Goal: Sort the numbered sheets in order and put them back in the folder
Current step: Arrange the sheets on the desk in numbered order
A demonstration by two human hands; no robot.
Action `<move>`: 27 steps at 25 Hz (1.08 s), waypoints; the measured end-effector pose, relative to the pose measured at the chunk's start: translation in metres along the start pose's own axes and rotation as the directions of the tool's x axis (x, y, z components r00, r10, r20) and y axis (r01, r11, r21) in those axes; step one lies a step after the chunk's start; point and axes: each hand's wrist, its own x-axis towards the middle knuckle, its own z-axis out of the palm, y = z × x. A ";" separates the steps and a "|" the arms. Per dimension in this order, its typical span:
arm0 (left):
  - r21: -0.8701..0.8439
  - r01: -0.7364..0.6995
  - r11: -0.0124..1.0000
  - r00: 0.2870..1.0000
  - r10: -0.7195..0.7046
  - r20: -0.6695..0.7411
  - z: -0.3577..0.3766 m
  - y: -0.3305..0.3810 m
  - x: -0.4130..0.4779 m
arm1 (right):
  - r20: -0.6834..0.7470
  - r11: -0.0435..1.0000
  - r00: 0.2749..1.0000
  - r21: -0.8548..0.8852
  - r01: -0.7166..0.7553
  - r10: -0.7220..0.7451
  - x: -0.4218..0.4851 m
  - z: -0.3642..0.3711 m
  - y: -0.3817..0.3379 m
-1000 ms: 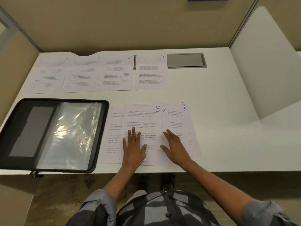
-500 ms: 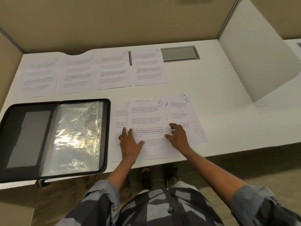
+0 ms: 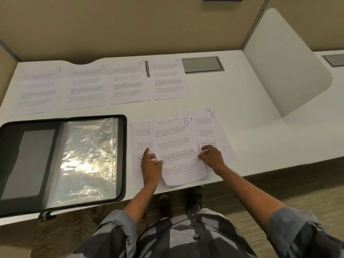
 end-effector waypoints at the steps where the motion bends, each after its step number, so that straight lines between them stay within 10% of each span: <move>1: -0.025 0.015 1.000 1.000 -0.015 0.000 -0.003 0.001 -0.001 | -0.006 1.000 1.000 -0.004 0.004 -0.004 0.000 -0.002 0.000; 12: -0.207 0.057 0.977 0.998 -0.048 0.050 -0.002 0.032 0.014 | -0.056 0.963 0.998 0.266 0.036 -0.022 -0.005 -0.032 -0.005; 27: -0.241 -0.048 0.969 0.999 0.053 0.013 0.149 0.229 0.163 | -0.109 0.931 0.990 0.346 0.117 -0.084 0.208 -0.197 -0.090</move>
